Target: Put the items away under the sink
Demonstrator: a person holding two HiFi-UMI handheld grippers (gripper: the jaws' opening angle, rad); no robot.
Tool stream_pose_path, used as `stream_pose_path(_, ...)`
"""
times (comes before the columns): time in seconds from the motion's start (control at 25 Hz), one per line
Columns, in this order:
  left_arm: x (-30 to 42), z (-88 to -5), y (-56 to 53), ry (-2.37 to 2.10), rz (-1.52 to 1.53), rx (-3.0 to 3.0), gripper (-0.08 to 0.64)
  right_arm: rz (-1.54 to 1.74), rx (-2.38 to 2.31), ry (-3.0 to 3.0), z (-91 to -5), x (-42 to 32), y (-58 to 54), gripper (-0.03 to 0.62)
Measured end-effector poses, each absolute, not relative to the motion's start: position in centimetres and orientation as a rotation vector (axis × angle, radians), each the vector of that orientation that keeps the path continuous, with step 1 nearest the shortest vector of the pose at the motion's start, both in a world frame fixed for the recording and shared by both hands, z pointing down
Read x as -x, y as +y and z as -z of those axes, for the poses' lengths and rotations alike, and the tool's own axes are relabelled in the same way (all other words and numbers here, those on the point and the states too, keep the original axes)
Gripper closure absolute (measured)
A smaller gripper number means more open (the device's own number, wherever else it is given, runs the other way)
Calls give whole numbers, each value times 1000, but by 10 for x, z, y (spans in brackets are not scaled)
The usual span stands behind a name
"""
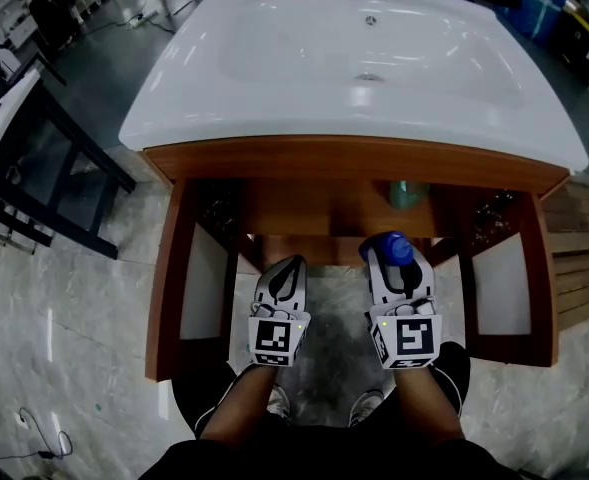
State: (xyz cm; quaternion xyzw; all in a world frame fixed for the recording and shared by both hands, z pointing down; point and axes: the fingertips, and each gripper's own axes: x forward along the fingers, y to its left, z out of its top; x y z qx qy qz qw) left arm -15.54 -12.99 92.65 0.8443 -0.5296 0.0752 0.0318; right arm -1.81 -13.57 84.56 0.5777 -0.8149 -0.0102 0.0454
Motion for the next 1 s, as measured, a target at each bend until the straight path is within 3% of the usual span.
stream_pose_path(0.44, 161, -918, -124, -1618, -225, -2613, 538, 34, -1645, -2496, -837, 72, -228, 430)
stream_pose_path(1.0, 167, -915, -123, -1617, -251, -2621, 538, -67, -1622, -2441, -851, 89, -292, 428)
